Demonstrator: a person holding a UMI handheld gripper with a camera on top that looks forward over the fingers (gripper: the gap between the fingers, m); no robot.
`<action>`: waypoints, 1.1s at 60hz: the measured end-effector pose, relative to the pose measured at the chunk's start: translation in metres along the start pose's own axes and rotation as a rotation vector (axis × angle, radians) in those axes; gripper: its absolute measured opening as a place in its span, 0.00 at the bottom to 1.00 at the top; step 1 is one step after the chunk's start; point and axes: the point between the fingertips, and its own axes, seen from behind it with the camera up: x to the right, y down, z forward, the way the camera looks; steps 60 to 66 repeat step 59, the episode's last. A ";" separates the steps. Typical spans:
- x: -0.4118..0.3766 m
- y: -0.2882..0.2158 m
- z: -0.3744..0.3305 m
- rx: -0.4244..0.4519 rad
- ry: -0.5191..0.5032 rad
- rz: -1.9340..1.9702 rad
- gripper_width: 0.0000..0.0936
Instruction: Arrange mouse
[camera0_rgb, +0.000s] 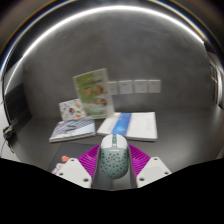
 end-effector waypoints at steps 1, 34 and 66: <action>-0.018 0.003 0.002 -0.001 -0.011 -0.007 0.47; -0.155 0.150 0.102 -0.161 0.201 0.025 0.77; -0.274 0.187 -0.030 -0.121 0.309 -0.153 0.89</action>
